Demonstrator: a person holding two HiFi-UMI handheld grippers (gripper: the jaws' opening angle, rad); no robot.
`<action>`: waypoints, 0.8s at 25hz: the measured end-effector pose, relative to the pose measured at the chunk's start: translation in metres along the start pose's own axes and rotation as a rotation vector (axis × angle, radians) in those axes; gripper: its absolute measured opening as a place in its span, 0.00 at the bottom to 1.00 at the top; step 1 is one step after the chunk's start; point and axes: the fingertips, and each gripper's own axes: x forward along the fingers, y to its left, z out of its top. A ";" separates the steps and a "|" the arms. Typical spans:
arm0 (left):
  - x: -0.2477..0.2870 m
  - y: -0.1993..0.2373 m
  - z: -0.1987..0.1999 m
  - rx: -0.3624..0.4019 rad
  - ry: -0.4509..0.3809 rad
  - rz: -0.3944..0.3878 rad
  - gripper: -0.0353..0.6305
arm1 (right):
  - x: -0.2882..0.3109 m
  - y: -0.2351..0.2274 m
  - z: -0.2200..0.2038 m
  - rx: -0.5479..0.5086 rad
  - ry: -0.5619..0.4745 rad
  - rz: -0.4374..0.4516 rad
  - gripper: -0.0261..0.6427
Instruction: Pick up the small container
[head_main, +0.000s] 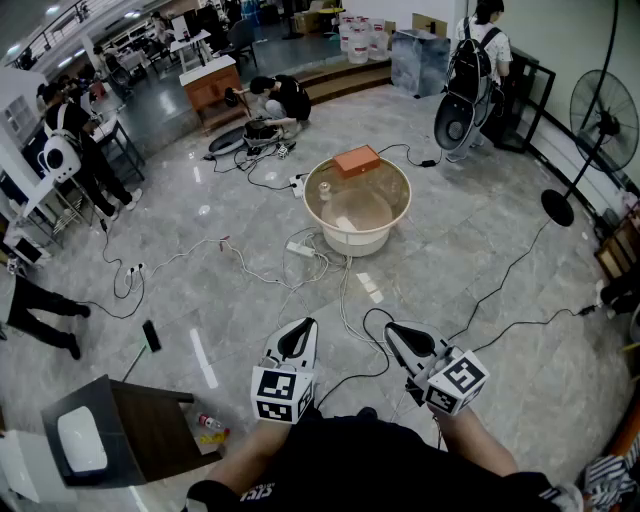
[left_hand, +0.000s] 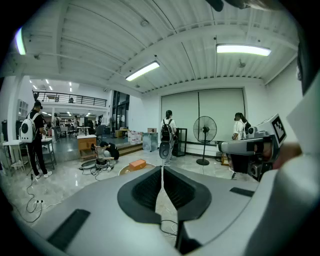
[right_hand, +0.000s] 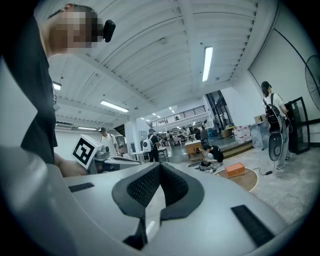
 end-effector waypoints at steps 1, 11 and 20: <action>0.000 0.003 0.001 0.003 -0.002 0.003 0.09 | 0.000 0.000 -0.002 0.007 0.001 -0.005 0.06; 0.001 -0.003 0.019 0.070 -0.044 0.009 0.09 | -0.007 -0.008 -0.002 0.041 -0.024 -0.024 0.06; -0.010 0.026 0.027 0.099 -0.053 0.084 0.09 | -0.014 -0.011 -0.009 0.081 -0.006 -0.002 0.06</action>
